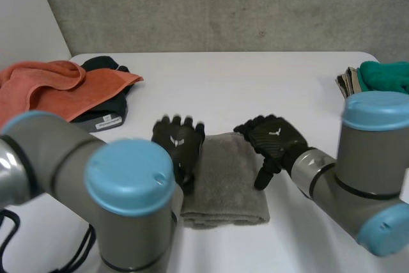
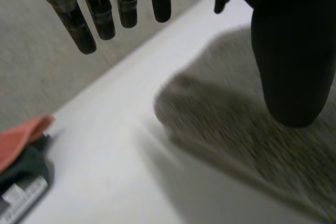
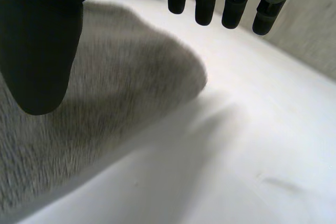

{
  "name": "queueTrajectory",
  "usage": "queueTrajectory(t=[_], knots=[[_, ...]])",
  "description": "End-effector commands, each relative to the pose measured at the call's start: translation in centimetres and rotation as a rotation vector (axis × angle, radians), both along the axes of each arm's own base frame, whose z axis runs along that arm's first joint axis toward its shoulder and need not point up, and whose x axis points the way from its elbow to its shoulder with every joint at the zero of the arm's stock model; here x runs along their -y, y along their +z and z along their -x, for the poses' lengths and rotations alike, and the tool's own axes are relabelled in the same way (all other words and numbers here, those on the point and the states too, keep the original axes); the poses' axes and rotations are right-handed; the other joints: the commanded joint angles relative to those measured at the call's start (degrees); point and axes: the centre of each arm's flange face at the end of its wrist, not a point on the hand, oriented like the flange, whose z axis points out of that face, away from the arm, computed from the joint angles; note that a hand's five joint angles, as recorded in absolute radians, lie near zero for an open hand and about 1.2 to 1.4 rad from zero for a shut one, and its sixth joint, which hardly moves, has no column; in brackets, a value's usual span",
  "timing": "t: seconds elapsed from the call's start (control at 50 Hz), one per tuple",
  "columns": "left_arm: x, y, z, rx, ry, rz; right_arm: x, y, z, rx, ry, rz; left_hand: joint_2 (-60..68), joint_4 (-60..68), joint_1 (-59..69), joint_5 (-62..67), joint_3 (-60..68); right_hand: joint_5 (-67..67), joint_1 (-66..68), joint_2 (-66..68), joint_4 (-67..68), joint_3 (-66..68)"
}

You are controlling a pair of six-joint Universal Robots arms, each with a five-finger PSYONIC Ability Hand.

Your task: Fold the laundry.

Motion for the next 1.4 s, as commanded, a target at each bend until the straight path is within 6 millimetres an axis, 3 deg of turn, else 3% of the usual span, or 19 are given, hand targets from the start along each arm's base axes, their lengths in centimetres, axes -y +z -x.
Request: queueTrajectory(t=[0.02, 0.12, 0.2, 0.36, 0.56, 1.06, 1.14, 1.34, 1.4], knots=[[1.7, 5.2, 0.1, -0.147, -0.088, 0.08, -3.2, 2.7, 1.3, 0.02, 0.017, 0.141, 0.96, 0.82, 1.45, -0.24, 0.65, -2.49, -2.49, -2.98, -2.48, -2.34], [2.3, 6.0, 0.5, -0.189, -0.257, 0.062, -6.9, -0.1, 1.6, -0.048, 0.084, 0.14, 0.96, 0.82, 1.45, -0.24, 0.65, -2.49, -2.49, -2.98, -2.48, -2.34], [2.6, 5.9, 0.7, -0.204, -0.352, 0.036, -8.6, -1.8, 1.5, -0.068, 0.111, 0.138, 1.3, 1.15, 1.79, 0.1, 0.99, -2.49, -2.49, -2.98, -2.48, -2.34], [2.6, 5.7, 0.8, -0.207, -0.368, 0.028, -9.3, -5.3, 0.6, -0.063, 0.147, 0.164, 1.3, 1.15, 1.79, 0.1, 0.99, -2.49, -2.49, -2.98, -2.48, -2.34], [2.4, 5.2, 0.9, -0.205, -0.374, 0.017, -8.7, -7.4, -0.3, -0.086, 0.167, 0.189, 0.97, 0.82, 1.45, -0.23, 0.65, -2.49, -2.49, -2.98, -2.48, -2.34], [2.2, 5.2, 0.6, -0.21, -0.371, 0.014, -5.4, -6.7, -2.2, -0.073, 0.14, 0.295, 0.96, 0.82, 1.45, -0.24, 0.65, 5.99, 5.99, 5.5, 6.0, 6.14], [2.1, 5.0, 0.6, -0.215, -0.371, 0.004, -4.8, -6.6, -2.6, -0.065, 0.139, 0.306, 0.96, 0.82, 1.45, -0.24, 0.65, 15.56, 15.56, 15.07, 15.57, 15.71], [2.2, 5.3, 0.6, -0.219, -0.368, 0.012, -3.6, -4.8, -3.6, -0.009, 0.139, 0.358, 0.96, 0.82, 1.45, -0.24, 0.65, 66.86, 66.86, 66.37, 66.87, 67.01], [2.4, 5.9, 0.4, -0.229, -0.364, 0.029, -2.2, -4.4, -3.3, -0.003, 0.114, 0.369, 0.8, 0.65, 1.28, -0.4, 0.48, 67.51, 67.51, 67.02, 67.52, 67.66]])
